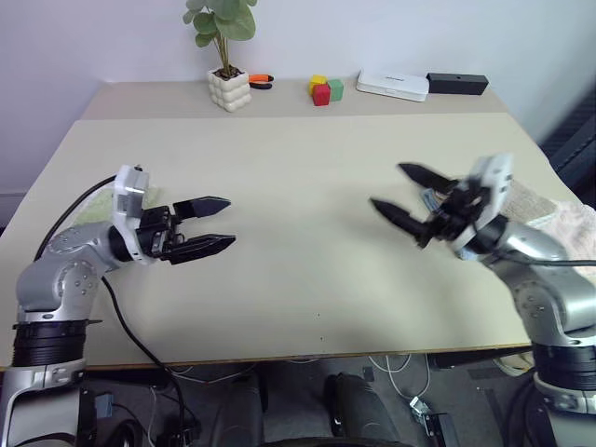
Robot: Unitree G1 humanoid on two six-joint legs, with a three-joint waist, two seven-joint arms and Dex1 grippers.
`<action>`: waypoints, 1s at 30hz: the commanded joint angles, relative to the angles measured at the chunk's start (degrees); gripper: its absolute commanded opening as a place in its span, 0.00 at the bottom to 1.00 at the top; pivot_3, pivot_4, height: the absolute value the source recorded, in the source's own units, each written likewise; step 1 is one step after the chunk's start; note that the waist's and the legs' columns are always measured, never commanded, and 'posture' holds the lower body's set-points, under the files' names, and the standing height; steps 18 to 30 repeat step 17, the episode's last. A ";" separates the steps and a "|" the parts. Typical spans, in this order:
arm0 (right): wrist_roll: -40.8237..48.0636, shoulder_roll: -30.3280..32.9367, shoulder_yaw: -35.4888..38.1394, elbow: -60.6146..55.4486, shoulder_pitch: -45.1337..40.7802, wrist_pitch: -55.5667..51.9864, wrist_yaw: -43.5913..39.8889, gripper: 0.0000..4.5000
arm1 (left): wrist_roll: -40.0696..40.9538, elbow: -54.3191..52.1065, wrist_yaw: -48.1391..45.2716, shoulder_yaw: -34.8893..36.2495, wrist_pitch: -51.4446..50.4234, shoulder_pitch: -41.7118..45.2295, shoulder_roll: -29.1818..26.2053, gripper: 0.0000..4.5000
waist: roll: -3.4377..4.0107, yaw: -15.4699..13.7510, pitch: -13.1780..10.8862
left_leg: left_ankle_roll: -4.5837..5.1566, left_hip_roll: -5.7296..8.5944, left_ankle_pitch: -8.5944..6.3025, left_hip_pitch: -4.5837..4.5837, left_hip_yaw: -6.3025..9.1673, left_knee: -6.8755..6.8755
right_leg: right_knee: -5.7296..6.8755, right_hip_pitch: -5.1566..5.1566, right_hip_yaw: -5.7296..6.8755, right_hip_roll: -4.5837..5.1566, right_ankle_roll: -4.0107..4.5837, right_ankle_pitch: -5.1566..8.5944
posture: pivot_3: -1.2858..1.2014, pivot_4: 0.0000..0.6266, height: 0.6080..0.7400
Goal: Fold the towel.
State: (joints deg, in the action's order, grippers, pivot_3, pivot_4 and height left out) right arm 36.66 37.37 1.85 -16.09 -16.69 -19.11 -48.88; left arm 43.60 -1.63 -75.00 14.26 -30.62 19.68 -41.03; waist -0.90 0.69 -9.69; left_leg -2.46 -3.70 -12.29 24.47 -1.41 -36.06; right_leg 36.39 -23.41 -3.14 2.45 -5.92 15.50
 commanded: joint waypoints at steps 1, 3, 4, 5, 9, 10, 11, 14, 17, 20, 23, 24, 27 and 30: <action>-3.15 -0.66 -3.46 0.66 0.03 4.40 -6.35 0.98 | 1.08 -4.51 2.71 4.19 1.39 -2.36 -0.78 1.00 | 0.00 -0.08 0.00 | 0.00 0.00 0.00 0.00 0.00 -0.02 | 0.00 0.01 0.01 0.01 0.00 0.00 | 0.52 0.24 1.00; -3.66 -2.29 -3.77 2.38 -1.38 4.55 -5.97 0.98 | 2.10 -6.97 4.08 6.13 0.28 -4.81 -1.59 1.00 | -0.03 0.02 0.00 | 0.00 0.01 0.00 0.00 -0.02 -0.05 | 0.00 0.02 0.00 0.04 0.01 0.00 | 0.52 0.24 1.00; -3.57 -2.94 -3.82 2.81 -1.99 4.27 -5.99 0.98 | 2.84 -8.33 4.62 7.14 -0.49 -6.08 -2.13 1.00 | -0.03 0.06 -0.01 | 0.00 0.01 0.00 -0.01 -0.02 -0.07 | 0.00 0.03 0.00 0.04 0.01 0.00 | 0.52 0.24 1.00; -3.70 -3.43 -3.90 3.08 -2.43 4.12 -6.05 0.98 | 3.52 -9.42 5.09 7.96 -1.13 -7.14 -2.59 1.00 | -0.03 0.10 -0.01 | 0.00 0.00 0.00 -0.01 -0.02 -0.07 | 0.00 0.03 0.00 0.04 0.01 0.00 | 0.52 0.24 1.00; -4.34 -4.98 -4.18 3.73 -3.07 3.72 -6.09 0.98 | 4.91 -11.75 6.53 9.26 -1.98 -10.40 -3.19 1.00 | -0.03 -0.10 -0.01 | -0.01 0.00 0.00 -0.03 -0.01 -0.04 | 0.05 0.01 0.02 0.04 0.01 0.00 | 0.52 0.24 1.00; -4.43 -5.16 -4.17 3.56 -3.04 3.43 -5.99 0.98 | 5.03 -11.96 6.82 9.07 -1.91 -10.83 -2.92 1.00 | -0.03 -0.14 -0.01 | -0.01 0.00 0.00 -0.03 -0.02 -0.04 | 0.05 0.02 0.02 0.05 0.02 0.00 | 0.52 0.24 1.00; -4.61 -5.36 -4.22 3.37 -2.96 3.24 -5.86 0.98 | 4.87 -11.94 6.93 8.72 -1.48 -11.24 -2.57 1.00 | -0.03 -0.13 -0.01 | -0.01 0.01 0.00 -0.02 -0.02 -0.06 | 0.05 0.02 0.02 0.06 0.02 0.01 | 0.52 0.24 1.00; -4.86 -5.71 -4.00 2.64 -3.42 2.48 -4.86 0.98 | 4.78 -11.78 7.80 7.51 -0.73 -10.86 -1.37 1.00 | -0.03 -0.10 -0.01 | -0.01 0.01 0.00 -0.03 -0.03 -0.06 | 0.04 0.02 0.02 0.06 0.03 0.01 | 0.52 0.24 1.00; -5.66 -5.79 -3.61 3.37 -4.35 2.75 -4.39 0.98 | 4.01 -10.24 7.56 6.11 0.16 -9.09 -0.56 1.00 | -0.03 -0.08 -0.01 | -0.01 0.01 0.00 -0.02 -0.03 -0.06 | 0.05 0.01 0.02 0.05 0.03 0.01 | 0.52 0.24 1.00; -5.66 -5.79 -3.61 3.37 -4.35 2.75 -4.39 0.98 | 4.01 -10.24 7.56 6.11 0.16 -9.09 -0.56 1.00 | -0.03 -0.08 -0.01 | -0.01 0.01 0.00 -0.02 -0.03 -0.06 | 0.05 0.01 0.02 0.05 0.03 0.01 | 0.52 0.24 1.00; -5.66 -5.79 -3.61 3.37 -4.35 2.75 -4.39 0.98 | 4.01 -10.24 7.56 6.11 0.16 -9.09 -0.56 1.00 | -0.03 -0.08 -0.01 | -0.01 0.01 0.00 -0.02 -0.03 -0.06 | 0.05 0.01 0.02 0.05 0.03 0.01 | 0.52 0.24 1.00; -5.66 -5.79 -3.61 3.37 -4.35 2.75 -4.39 0.98 | 4.01 -10.24 7.56 6.11 0.16 -9.09 -0.56 1.00 | -0.03 -0.08 -0.01 | -0.01 0.01 0.00 -0.02 -0.03 -0.06 | 0.05 0.01 0.02 0.05 0.03 0.01 | 0.52 0.24 1.00; -5.66 -5.79 -3.61 3.37 -4.35 2.75 -4.39 0.98 | 4.01 -10.24 7.56 6.11 0.16 -9.09 -0.56 1.00 | -0.03 -0.08 -0.01 | -0.01 0.01 0.00 -0.02 -0.03 -0.06 | 0.05 0.01 0.02 0.05 0.03 0.01 | 0.52 0.24 1.00; -5.66 -5.79 -3.61 3.37 -4.35 2.75 -4.39 0.98 | 4.01 -10.24 7.56 6.11 0.16 -9.09 -0.56 1.00 | -0.03 -0.08 -0.01 | -0.01 0.01 0.00 -0.02 -0.03 -0.06 | 0.05 0.01 0.02 0.05 0.03 0.01 | 0.52 0.24 1.00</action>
